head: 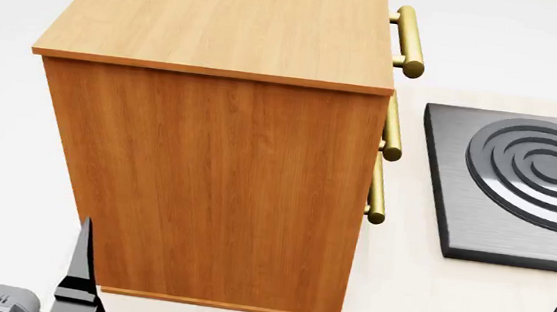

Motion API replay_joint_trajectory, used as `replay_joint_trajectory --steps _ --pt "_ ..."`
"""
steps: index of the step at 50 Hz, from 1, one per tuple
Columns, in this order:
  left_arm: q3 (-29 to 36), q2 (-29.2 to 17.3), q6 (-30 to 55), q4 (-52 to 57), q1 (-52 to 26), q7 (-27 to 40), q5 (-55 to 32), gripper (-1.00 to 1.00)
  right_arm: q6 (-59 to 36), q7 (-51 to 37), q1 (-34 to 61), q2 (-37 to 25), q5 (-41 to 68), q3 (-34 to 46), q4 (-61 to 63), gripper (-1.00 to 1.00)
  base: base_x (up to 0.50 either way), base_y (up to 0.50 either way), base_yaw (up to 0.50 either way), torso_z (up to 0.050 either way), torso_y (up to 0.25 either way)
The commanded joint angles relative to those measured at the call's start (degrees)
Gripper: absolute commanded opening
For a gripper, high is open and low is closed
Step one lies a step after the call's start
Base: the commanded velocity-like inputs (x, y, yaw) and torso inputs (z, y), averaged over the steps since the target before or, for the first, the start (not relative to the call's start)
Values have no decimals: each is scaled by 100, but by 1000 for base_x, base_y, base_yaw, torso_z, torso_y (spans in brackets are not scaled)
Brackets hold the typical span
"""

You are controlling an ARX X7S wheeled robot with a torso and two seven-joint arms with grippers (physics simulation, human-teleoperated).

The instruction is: Put the bowl on the top of the cabinet.

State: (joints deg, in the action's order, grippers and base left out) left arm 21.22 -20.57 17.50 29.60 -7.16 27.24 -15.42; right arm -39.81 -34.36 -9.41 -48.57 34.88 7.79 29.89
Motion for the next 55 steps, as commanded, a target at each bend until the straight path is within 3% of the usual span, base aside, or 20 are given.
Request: replay_joint_trajectory --steps 1,55 --pt "16 -5 -25 -32 -2 16 1 100 17 3 29 21 -43 40 -65 100 0 0 0 0 0" --pt "60 -69 -32 -23 -16 98 -39 100 93 95 205 124 -128 176 -323 100 0 0 0 0 0"
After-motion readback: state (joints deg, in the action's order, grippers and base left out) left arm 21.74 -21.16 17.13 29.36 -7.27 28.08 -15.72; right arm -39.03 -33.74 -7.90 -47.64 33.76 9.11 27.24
